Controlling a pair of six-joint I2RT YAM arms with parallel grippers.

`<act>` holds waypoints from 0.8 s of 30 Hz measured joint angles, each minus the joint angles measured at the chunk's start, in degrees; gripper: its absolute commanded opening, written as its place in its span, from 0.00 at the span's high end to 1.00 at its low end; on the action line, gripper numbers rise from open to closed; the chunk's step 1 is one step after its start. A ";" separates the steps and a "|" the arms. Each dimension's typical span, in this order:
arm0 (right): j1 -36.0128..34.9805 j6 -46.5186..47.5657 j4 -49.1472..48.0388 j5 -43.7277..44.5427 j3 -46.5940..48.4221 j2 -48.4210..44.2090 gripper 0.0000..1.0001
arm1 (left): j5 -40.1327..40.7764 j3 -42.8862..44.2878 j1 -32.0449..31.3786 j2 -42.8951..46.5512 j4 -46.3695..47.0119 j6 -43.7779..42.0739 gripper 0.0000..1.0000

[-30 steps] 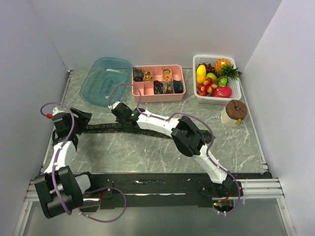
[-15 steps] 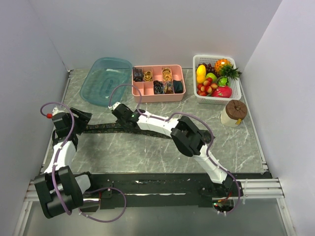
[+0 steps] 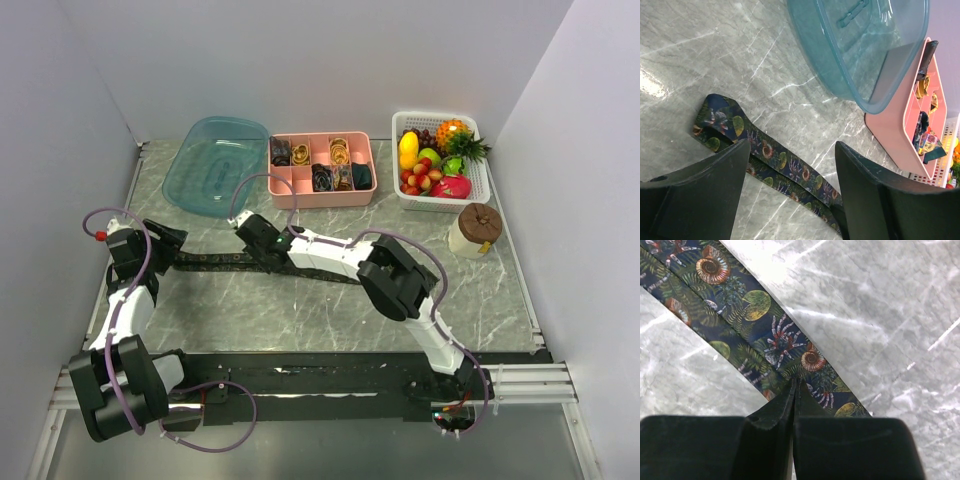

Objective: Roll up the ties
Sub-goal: Flatten out the tie at the center of the board.

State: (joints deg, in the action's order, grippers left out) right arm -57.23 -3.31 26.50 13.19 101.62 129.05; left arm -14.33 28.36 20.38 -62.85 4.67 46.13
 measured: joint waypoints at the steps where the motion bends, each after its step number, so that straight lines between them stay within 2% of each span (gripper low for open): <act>1: 0.00 0.00 -0.04 0.11 -0.44 -0.39 1.00 | 0.00 0.00 0.00 0.00 0.02 0.00 0.25; 10: -0.33 0.02 0.02 0.85 -0.92 -3.78 1.00 | 0.02 0.00 0.00 -0.02 0.02 -0.02 0.25; 24: -1.68 -0.07 0.83 0.83 -2.71 -3.93 1.00 | 0.02 0.00 0.00 -0.48 0.17 -0.02 0.25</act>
State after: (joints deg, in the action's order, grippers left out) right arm -58.92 -3.38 27.33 14.02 98.91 125.12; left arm -14.31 28.36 20.38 -63.33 4.84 46.11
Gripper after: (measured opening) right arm 0.007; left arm 0.745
